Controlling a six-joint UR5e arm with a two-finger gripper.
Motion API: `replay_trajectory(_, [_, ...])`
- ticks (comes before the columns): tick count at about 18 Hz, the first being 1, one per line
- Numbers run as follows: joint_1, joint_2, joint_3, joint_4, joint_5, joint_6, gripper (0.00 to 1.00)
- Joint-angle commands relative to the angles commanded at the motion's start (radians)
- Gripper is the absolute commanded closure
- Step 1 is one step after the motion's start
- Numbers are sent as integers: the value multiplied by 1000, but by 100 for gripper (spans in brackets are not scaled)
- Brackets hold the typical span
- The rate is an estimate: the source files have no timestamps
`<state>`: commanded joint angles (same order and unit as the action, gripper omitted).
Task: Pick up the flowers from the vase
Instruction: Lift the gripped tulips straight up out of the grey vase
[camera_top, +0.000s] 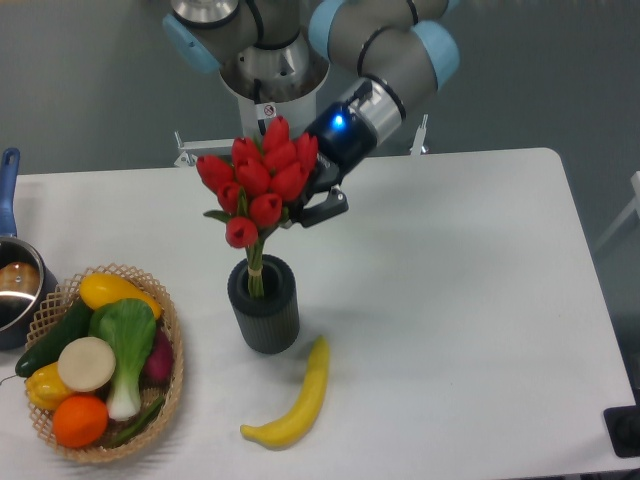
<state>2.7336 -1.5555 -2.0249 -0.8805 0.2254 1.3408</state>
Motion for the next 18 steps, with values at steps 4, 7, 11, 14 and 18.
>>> replay_trajectory(4, [2,20,0,0,71,-11,56])
replay_trajectory(7, [3,57,8,-2,126,-57,56])
replay_trajectory(11, [5,78,15,2,160,-141,56])
replay_trajectory(14, [2,86,40,2,154,-199,56])
replay_trajectory(18, [-2,112,55,3,128,-275,56])
